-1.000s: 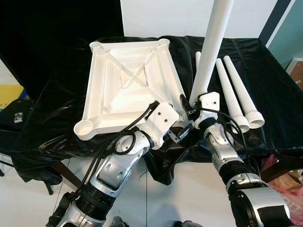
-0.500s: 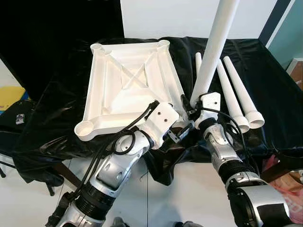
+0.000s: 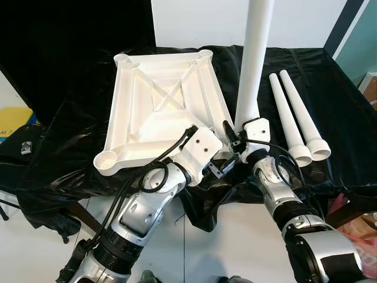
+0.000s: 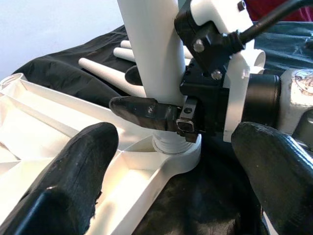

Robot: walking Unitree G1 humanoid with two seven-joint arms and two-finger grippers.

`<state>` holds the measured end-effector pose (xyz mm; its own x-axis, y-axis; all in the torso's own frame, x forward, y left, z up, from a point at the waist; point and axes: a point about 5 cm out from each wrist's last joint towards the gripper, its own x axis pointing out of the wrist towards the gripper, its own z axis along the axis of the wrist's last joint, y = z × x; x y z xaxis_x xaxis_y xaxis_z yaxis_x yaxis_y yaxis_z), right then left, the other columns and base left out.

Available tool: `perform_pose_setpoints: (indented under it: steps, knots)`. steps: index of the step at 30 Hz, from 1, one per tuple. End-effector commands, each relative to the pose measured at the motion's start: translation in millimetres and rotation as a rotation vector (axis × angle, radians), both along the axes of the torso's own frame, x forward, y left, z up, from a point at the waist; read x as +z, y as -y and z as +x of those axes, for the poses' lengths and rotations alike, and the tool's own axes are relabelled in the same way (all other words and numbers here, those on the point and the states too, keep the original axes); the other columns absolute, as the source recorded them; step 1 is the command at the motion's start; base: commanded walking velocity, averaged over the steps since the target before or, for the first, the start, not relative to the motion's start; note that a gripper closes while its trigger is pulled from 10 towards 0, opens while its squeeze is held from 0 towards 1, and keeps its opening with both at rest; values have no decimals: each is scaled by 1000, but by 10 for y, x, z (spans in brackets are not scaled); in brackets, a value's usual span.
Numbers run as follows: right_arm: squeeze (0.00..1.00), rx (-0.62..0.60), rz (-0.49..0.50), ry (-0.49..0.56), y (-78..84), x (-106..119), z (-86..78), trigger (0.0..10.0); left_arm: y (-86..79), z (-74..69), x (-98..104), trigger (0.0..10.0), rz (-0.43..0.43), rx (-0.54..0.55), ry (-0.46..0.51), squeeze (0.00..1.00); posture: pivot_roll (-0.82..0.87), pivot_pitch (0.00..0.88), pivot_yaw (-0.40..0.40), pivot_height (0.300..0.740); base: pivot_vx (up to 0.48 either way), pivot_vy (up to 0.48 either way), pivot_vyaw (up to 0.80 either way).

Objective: Building children table

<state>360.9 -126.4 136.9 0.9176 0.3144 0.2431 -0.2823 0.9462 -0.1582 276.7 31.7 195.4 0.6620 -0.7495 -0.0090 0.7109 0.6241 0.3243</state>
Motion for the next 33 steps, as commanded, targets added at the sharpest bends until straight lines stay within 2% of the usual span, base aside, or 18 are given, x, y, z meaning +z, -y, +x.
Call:
perform_pose_setpoints:
  steps: [1, 8, 18, 28, 33]
  knots:
    - [0, -16, 4, -248, 25, -475, -124, 10000, 66, -58, 19, 10000, 17, -87, -6, 0, 46, 105, 10, 740, 0, 0, 0]
    - [0, -104, 38, -343, 60, -546, -91, 10000, 80, -63, 21, 10000, 15, -92, -5, 0, 41, 100, 8, 740, 0, 0, 0]
    - [0, -145, 67, -385, 99, -601, -102, 10000, 90, -70, 22, 10000, 14, -96, -3, 0, 40, 95, 4, 740, 0, 0, 0]
    - [0, -197, 168, -457, 119, -724, -165, 10000, 106, -81, 28, 10000, 13, -102, 1, 0, 39, 85, 3, 740, 0, 0, 0]
    - [0, -196, 157, -452, 116, -729, -173, 10000, 111, -79, 29, 10000, 13, -105, 0, 0, 39, 85, 3, 740, 0, 0, 0]
